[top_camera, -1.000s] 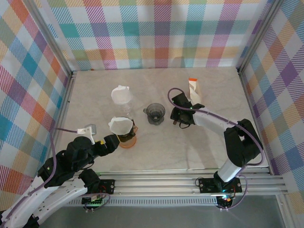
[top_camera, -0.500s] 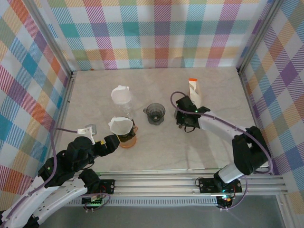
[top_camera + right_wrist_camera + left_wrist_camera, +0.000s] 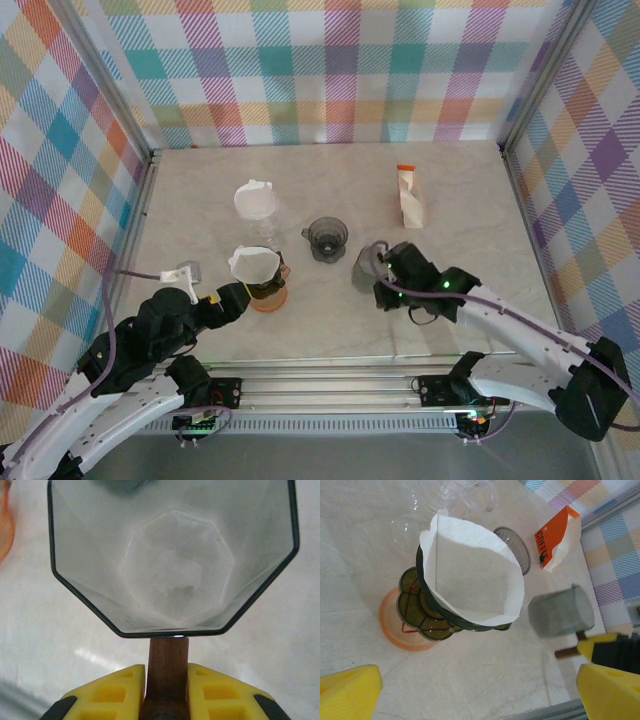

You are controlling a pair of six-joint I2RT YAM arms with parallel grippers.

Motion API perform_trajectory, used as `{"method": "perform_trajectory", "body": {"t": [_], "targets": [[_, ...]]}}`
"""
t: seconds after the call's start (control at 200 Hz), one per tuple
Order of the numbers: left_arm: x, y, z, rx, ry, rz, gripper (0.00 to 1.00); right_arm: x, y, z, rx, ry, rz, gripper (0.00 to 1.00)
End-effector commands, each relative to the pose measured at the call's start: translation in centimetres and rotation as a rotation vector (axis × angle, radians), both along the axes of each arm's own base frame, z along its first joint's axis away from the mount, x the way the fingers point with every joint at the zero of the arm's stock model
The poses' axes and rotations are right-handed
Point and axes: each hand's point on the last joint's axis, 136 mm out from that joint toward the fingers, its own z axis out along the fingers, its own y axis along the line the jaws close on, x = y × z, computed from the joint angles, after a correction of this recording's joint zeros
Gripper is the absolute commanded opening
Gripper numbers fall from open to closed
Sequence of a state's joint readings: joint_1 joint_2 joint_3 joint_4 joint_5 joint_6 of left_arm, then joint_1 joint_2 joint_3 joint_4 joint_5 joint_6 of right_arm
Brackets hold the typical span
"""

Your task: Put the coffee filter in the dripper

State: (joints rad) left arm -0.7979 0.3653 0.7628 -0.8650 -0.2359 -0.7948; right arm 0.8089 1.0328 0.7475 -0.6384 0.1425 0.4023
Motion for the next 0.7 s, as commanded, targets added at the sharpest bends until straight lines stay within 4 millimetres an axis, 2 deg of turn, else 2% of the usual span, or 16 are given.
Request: {"method": "perform_trajectory", "body": {"t": [0.0, 0.18, 0.515, 0.695], "targets": [[0.0, 0.4, 1.7, -0.002, -0.039, 0.004, 1.00, -2.3, 1.1, 0.0, 0.009, -0.011, 0.109, 0.10], [0.0, 0.4, 2.1, -0.001, -0.041, 0.004, 1.00, -3.8, 2.3, -1.0, -0.066, -0.046, 0.180, 0.11], [0.0, 0.6, 2.1, -0.001, -0.041, 0.010, 1.00, -4.6, 4.8, -2.4, -0.095, -0.042, 0.249, 0.12], [0.0, 0.4, 1.9, -0.003, -0.038, 0.006, 1.00, -4.7, 4.7, -3.0, -0.100, -0.029, 0.237, 0.26]]}}
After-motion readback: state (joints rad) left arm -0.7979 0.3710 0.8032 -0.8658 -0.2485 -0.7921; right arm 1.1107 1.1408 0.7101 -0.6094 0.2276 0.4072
